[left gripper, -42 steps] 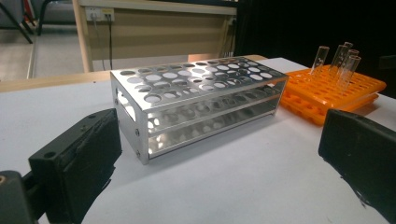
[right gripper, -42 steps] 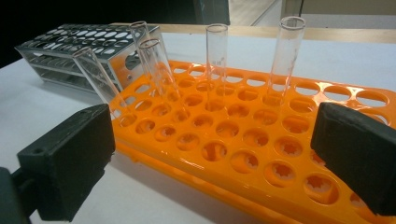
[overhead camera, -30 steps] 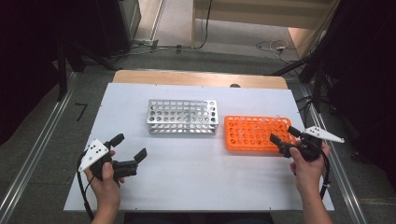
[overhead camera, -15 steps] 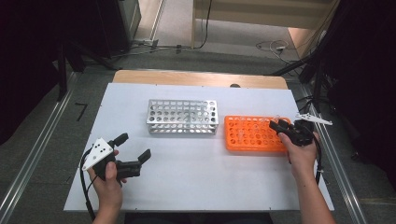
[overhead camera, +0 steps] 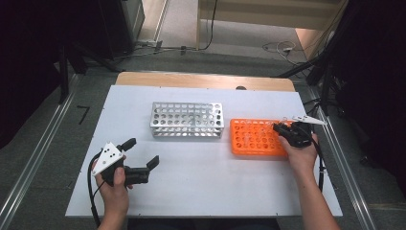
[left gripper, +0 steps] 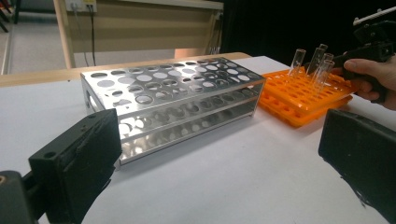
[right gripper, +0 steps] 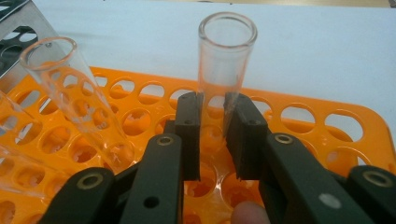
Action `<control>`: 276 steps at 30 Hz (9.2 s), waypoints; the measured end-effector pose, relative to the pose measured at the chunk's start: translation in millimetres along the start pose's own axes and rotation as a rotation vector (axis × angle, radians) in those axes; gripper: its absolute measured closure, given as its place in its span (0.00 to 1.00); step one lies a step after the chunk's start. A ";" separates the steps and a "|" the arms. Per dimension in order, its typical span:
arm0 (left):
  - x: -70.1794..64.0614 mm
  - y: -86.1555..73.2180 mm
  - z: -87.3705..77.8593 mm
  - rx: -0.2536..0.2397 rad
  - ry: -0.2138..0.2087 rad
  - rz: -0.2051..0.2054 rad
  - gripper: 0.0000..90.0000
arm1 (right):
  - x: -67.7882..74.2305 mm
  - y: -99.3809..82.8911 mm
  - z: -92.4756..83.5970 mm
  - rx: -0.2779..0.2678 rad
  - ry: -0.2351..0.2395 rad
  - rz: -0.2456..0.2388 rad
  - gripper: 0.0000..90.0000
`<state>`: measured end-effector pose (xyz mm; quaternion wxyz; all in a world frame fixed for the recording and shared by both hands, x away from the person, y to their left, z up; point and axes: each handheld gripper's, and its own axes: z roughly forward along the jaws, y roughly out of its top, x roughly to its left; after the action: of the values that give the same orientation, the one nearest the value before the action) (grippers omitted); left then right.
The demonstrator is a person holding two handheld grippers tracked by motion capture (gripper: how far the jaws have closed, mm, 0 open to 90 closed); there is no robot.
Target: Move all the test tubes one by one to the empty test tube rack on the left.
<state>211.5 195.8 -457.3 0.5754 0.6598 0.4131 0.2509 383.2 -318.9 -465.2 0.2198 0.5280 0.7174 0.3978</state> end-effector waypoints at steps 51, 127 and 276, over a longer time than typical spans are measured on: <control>-43.2 46.8 50.4 0.054 -0.174 0.040 0.01 | 105.3 13.6 -87.1 -0.083 0.425 -0.278 0.82; -116.7 44.7 94.0 0.161 -0.316 0.155 0.85 | 192.9 -25.3 -57.2 0.050 0.658 -0.482 0.67; -14.8 100.0 268.2 0.254 -0.194 -0.065 0.43 | 46.0 -68.4 -110.3 -0.094 0.417 -0.278 0.00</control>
<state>445.6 35.7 -415.3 0.5325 0.7345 0.4051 0.1131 246.3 -321.9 -450.5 0.1442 0.3200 0.7937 0.4968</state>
